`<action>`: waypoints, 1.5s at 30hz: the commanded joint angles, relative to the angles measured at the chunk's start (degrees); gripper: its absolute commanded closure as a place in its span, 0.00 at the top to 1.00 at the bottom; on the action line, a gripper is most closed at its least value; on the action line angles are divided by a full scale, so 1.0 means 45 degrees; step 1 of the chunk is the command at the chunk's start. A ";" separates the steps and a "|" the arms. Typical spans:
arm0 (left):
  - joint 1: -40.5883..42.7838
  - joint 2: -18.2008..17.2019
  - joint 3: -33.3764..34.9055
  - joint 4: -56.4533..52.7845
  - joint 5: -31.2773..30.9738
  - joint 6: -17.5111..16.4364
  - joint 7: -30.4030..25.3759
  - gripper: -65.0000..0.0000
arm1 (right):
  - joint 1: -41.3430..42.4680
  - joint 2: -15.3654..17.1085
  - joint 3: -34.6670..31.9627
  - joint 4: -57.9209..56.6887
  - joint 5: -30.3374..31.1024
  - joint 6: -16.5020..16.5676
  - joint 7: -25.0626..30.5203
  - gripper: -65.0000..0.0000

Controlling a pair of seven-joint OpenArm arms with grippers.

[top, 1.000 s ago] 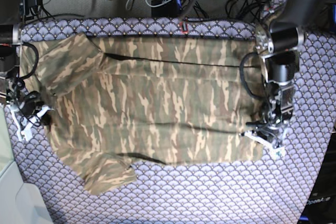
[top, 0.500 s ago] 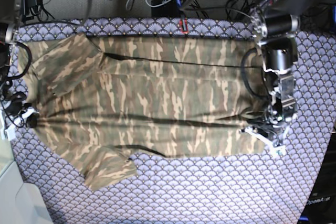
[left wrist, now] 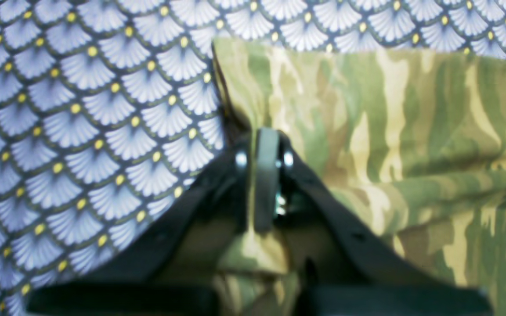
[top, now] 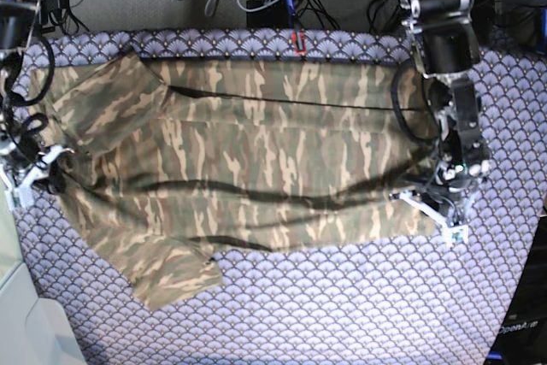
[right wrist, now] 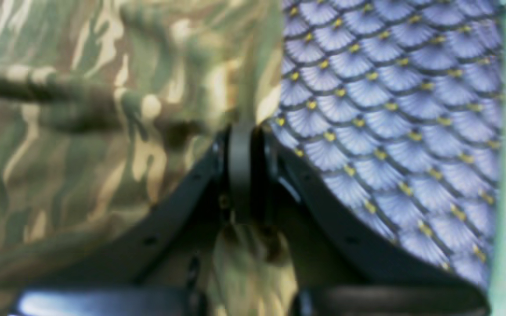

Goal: Fold the T-shirt properly
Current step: 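Drag the folded hem over the shirt toward the collar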

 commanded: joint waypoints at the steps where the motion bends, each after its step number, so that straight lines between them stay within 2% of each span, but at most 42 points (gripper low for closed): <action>1: -0.0119 -0.0122 -0.0021 0.0568 -0.0014 0.0008 -0.0148 0.01 | 0.0031 0.0231 0.0329 0.0564 0.0141 0.0008 0.0165 0.00; 13: 0.1190 -0.0161 -0.0021 0.3264 -0.0014 0.0008 0.1141 0.01 | -0.2216 -0.0472 0.2556 0.3396 0.0141 0.0008 0.0029 0.00; 18: 0.1717 -0.0181 -0.0178 0.4319 -0.0014 0.0008 0.1591 0.01 | -0.2587 -0.0745 0.3572 0.3553 0.0063 0.0008 -0.0030 0.00; 21: 0.1971 -0.0142 -0.0647 0.4788 -0.0014 -0.0012 0.1591 0.01 | -0.2900 -0.0804 0.4060 0.3592 0.0102 0.0008 -0.0616 0.00; 27: 0.2440 -0.0181 -0.0764 0.5179 -0.0014 -0.0012 0.2177 0.01 | -0.3212 -0.0824 0.4217 0.3592 0.0122 0.0008 -0.0753 0.00; 33: 0.3007 -0.0122 -0.0744 0.5257 -0.0014 -0.0031 0.2157 0.01 | -0.3681 -0.1312 0.4666 0.4080 0.0102 0.0008 -0.0753 0.00; 39: 0.3397 -0.0201 -0.0783 0.5257 -0.0014 -0.1340 0.2157 0.01 | -0.4287 -0.1664 0.5096 0.4998 0.0122 0.0008 -0.0753 0.00; 45: 0.3671 -0.0181 -0.0783 0.5100 -0.0014 -0.1419 0.2079 0.01 | -0.4795 -0.2035 0.5096 0.5057 0.0122 0.0008 -0.0714 0.00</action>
